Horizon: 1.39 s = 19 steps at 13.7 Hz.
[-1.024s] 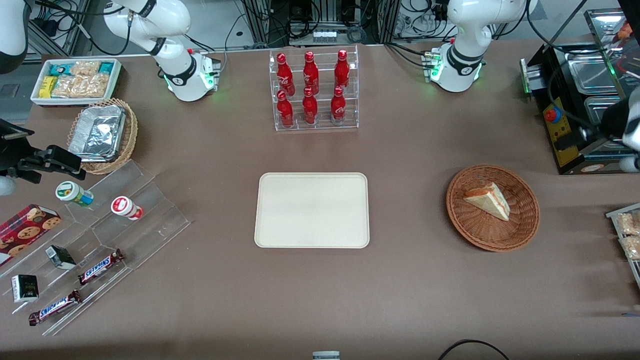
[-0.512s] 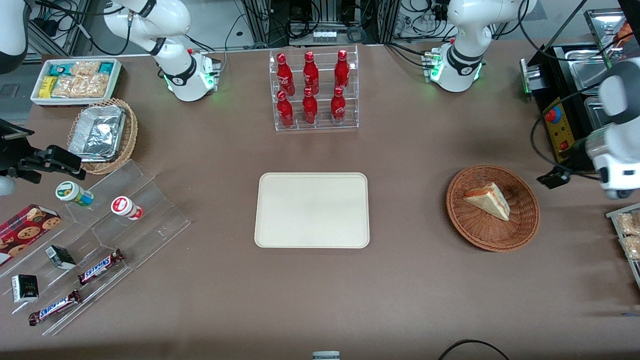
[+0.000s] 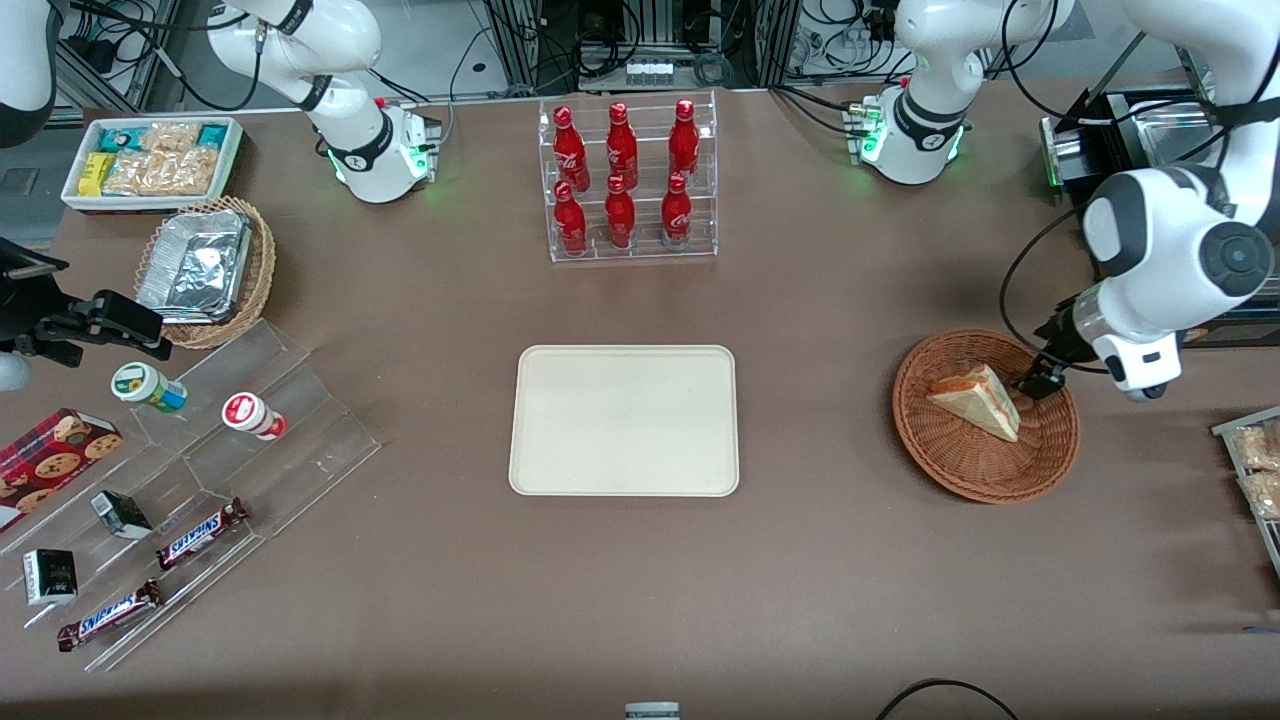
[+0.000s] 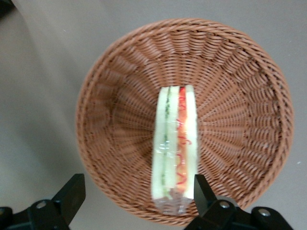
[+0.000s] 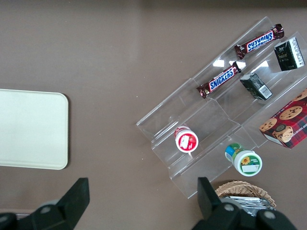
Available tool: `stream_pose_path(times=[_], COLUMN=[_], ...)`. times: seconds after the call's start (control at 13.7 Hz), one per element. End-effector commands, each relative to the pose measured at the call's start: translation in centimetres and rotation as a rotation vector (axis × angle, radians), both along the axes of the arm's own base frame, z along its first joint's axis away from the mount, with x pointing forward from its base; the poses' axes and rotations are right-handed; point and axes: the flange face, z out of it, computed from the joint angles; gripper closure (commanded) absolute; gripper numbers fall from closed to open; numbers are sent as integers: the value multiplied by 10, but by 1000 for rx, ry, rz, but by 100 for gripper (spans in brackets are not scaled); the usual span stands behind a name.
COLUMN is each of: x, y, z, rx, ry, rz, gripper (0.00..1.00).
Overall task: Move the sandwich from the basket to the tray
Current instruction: 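Lower the open left gripper around the wrapped sandwich in the basket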
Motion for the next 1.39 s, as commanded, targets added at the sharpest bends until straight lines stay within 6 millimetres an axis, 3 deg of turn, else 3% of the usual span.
stream_pose_path(times=[0.0,0.59,1.24,1.32], x=[7,11,8,8], y=[-18,-19,-25,-28], z=[-16,-50,-72,-71], rx=[-7,-7,-5,-5], ry=[-19,-2,36,35], rz=[30,33,76,81], gripper=[0,0,0,8])
